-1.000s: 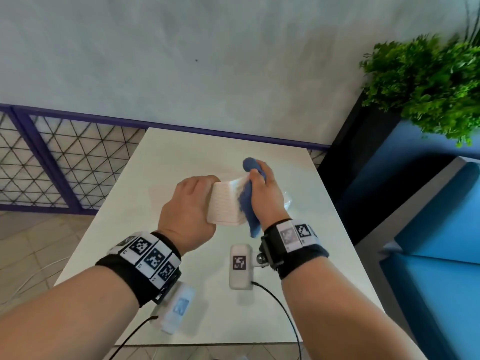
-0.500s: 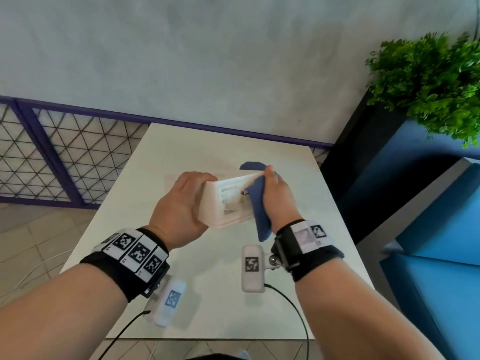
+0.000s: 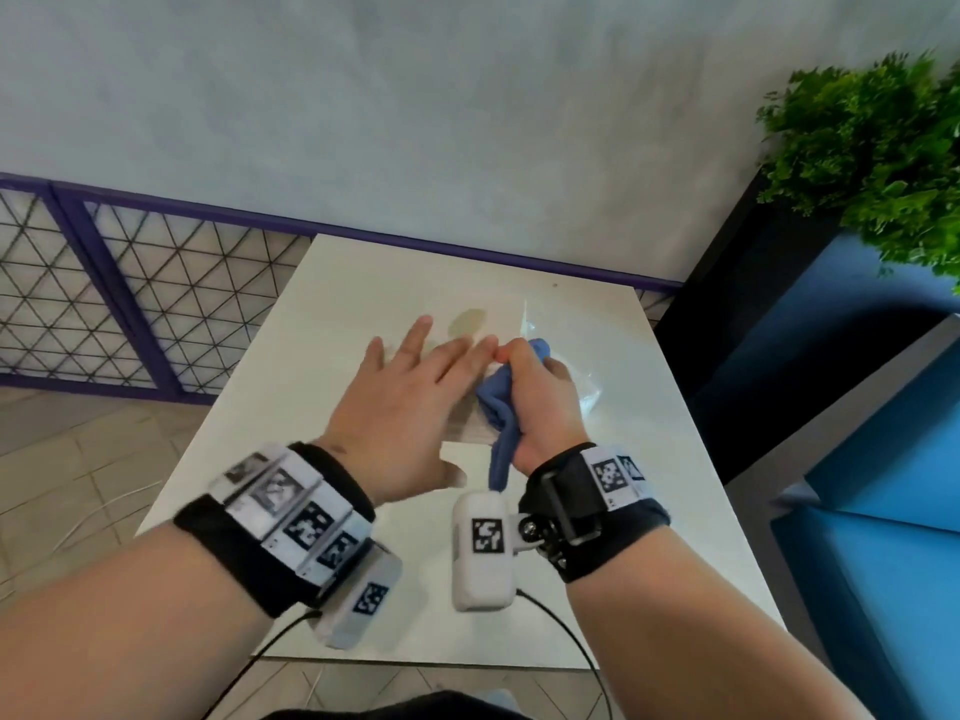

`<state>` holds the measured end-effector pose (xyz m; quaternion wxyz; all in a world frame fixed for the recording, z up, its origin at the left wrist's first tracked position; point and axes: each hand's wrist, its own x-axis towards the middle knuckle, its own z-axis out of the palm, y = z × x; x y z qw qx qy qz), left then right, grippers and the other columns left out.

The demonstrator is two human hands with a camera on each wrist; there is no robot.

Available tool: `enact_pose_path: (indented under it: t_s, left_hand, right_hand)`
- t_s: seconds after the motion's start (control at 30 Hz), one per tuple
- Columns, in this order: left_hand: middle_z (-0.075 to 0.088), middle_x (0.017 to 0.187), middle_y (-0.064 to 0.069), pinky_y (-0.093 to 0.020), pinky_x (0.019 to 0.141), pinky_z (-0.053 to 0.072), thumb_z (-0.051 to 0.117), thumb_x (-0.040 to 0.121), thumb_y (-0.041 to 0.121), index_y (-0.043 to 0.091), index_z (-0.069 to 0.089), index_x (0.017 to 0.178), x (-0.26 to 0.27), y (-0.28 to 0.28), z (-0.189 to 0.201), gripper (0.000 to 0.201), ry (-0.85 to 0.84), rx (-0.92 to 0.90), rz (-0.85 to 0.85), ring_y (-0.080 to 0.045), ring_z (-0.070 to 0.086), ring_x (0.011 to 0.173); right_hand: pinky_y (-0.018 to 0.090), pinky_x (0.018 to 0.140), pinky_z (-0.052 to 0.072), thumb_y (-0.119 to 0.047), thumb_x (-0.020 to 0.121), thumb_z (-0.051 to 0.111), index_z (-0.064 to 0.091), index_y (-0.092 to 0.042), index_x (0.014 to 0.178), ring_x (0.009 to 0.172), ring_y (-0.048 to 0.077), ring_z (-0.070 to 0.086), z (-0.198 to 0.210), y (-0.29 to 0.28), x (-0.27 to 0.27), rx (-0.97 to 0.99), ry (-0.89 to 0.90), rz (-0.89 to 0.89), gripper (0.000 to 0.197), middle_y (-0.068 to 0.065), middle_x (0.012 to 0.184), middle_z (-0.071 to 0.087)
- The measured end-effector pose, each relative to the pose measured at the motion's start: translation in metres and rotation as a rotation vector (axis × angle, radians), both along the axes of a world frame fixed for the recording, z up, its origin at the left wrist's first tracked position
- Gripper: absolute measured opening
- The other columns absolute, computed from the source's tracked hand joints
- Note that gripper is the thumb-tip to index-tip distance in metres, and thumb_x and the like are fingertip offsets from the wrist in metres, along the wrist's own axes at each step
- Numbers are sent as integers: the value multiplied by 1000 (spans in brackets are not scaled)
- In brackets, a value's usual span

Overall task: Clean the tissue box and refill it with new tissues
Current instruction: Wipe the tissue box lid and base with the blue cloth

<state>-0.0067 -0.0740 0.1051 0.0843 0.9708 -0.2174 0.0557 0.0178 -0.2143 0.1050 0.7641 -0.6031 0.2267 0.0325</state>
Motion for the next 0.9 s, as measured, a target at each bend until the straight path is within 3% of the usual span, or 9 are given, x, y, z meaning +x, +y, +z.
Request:
enact_pose_path:
  t_s: [0.1,0.17,0.27,0.33,0.47,0.5,0.6,0.77,0.9]
  left_hand:
    - [30,151,3,-62,105,32,69,76,34,25,15,147,-1,-6,-13,90,-26,-114,175,-35,0,147]
    - [36,146,6,-58,90,46,70,74,25,26,28,139,4,3,-16,77,-8,-289,252,-31,2,147]
    - [40,134,1,-44,75,47,68,69,13,28,33,131,13,23,-20,73,43,-465,339,-30,26,140]
    - [41,125,-1,-36,68,42,65,68,6,30,35,126,17,35,-20,70,30,-535,357,-29,47,117]
    - [45,120,1,-31,66,39,67,71,8,29,39,123,21,32,-19,63,2,-615,271,-20,50,98]
    - [46,115,3,-30,65,38,69,73,15,28,40,122,21,28,-18,58,-12,-666,236,-19,50,97]
    - [48,107,6,-30,66,43,72,70,20,29,43,116,17,28,-15,55,-6,-782,205,-15,53,90]
    - [49,113,7,-33,77,48,70,61,2,33,40,119,12,47,-15,72,61,-738,225,-15,53,99]
    - [49,113,7,-39,77,52,71,64,6,34,41,117,17,36,-14,67,61,-719,221,-17,56,96]
  right_hand:
    - [44,85,55,-57,59,67,49,-32,123,93,21,66,-11,16,-4,-166,-66,34,71,0,103,67]
    - [47,96,50,-60,77,56,46,-36,131,109,24,63,-17,19,-10,-359,-135,107,60,1,120,64]
    - [47,95,50,-42,92,46,58,-24,116,106,27,63,-8,0,-12,-467,-216,1,32,3,112,66]
    - [40,95,49,-36,97,42,58,-24,109,104,25,61,10,-15,-3,-458,-223,-80,24,2,108,64]
    - [54,92,49,-21,96,35,44,-11,132,115,47,54,28,16,-4,-890,-495,66,39,24,129,54]
    - [57,100,41,-22,96,31,34,-15,140,128,49,42,20,31,-6,-1046,-552,168,45,25,143,41]
    - [49,117,0,-39,101,26,18,-40,149,150,22,-4,11,33,-5,-1072,-485,366,49,-3,162,5]
    - [55,113,15,-35,100,29,28,-34,146,147,26,11,1,-39,61,-1054,-227,131,46,-1,159,15]
    - [62,108,20,-36,97,28,25,-30,146,144,37,10,-8,-15,57,-1216,-100,133,49,6,159,9]
